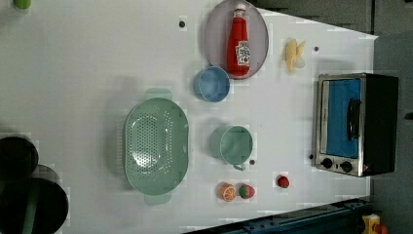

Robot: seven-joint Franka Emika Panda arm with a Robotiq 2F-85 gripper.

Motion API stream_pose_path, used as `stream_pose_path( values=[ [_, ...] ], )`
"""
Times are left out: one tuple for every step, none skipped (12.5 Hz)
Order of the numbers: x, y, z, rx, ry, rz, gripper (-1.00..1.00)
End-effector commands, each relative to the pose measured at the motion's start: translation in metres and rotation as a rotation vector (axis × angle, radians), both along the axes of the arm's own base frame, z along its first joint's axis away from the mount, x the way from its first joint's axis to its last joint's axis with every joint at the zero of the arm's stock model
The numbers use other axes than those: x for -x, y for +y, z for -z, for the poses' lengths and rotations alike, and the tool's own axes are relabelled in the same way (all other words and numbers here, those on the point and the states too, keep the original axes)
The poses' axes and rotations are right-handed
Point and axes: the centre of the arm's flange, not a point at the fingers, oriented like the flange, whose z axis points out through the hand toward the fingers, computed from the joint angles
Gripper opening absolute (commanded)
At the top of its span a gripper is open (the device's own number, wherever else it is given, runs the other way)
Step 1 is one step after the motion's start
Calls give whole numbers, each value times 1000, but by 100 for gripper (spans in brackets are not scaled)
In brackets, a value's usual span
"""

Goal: Flap open oven.

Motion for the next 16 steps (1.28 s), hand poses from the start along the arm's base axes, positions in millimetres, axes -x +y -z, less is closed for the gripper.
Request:
stream_pose_path(
  values=[
    [-8, -8, 14, 2, 29, 50, -33],
    [-7, -9, 15, 2, 32, 52, -56],
    [-7, -10, 18, 2, 37, 53, -65],
    [-7, -13, 23, 4, 48, 56, -65],
    [-6, -19, 29, 8, 61, 59, -65],
    [-4, -26, 37, 7, 78, 40, -65],
    [-2, -34, 45, 1, 94, -8, -65],
    [0, -44, 52, -8, 108, -78, -65],
    [2, -56, 58, -18, 118, -153, -65],
    [4, -70, 65, -29, 122, -229, -65],
    [7, -86, 72, -41, 122, -303, -65],
    [9, -104, 79, -50, 111, -375, -65],
    [12, -121, 86, -55, 95, -442, -65],
    [15, -139, 95, -57, 79, -505, -65],
    [18, -155, 105, -58, 66, -560, -65],
    [20, -171, 117, -56, 54, -606, -65]
  ],
)
